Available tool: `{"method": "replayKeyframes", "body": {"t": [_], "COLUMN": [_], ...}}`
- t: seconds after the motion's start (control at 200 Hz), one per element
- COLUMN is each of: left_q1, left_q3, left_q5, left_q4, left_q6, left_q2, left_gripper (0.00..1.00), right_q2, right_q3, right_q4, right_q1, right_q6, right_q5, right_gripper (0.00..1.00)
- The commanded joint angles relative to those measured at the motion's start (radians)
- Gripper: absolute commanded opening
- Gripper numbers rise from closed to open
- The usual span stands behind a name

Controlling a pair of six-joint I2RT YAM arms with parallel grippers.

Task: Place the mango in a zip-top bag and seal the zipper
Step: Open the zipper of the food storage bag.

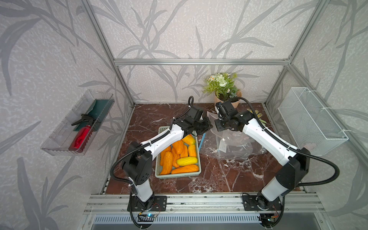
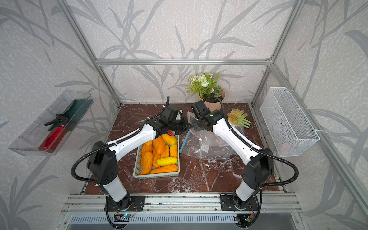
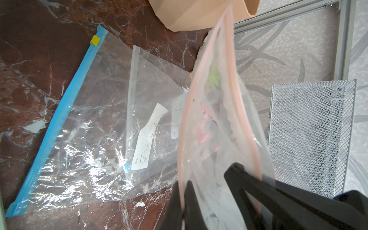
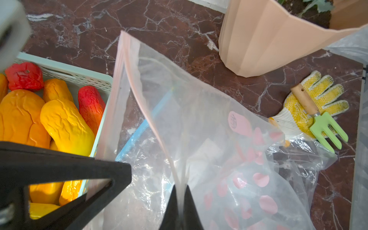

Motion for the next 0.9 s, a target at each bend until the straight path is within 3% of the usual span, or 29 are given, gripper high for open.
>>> {"method": "replayKeyframes", "body": {"t": [0.0, 0.31, 0.455, 0.63, 0.765, 0.895], "left_q1": [0.001, 0.035, 0.035, 0.042, 0.057, 0.127], "left_q3": [0.011, -0.015, -0.008, -0.052, -0.055, -0.103], "left_q5": [-0.031, -0.113, -0.099, -0.065, -0.074, -0.101], "left_q4": [-0.062, -0.149, -0.179, -0.133, -0.2, -0.291], "left_q6": [0.037, 0.043, 0.032, -0.057, -0.095, -0.155], "left_q2": [0.026, 0.063, 0.054, -0.073, -0.158, -0.242], "left_gripper": [0.0, 0.0, 0.29, 0.6, 0.67, 0.68], "right_q2": [-0.011, -0.062, -0.07, -0.069, -0.049, -0.035], "right_q3": [0.055, -0.046, -0.1, -0.157, -0.164, -0.174], "right_q4": [-0.048, -0.009, 0.033, 0.1, 0.133, 0.151], "right_q1": [0.002, 0.001, 0.001, 0.001, 0.001, 0.001], "right_q6": [0.033, 0.175, 0.215, 0.24, 0.264, 0.283], "right_q5": [-0.028, -0.067, -0.056, -0.067, -0.094, -0.112], "right_gripper": [0.0, 0.0, 0.0, 0.0, 0.0, 0.0]}}
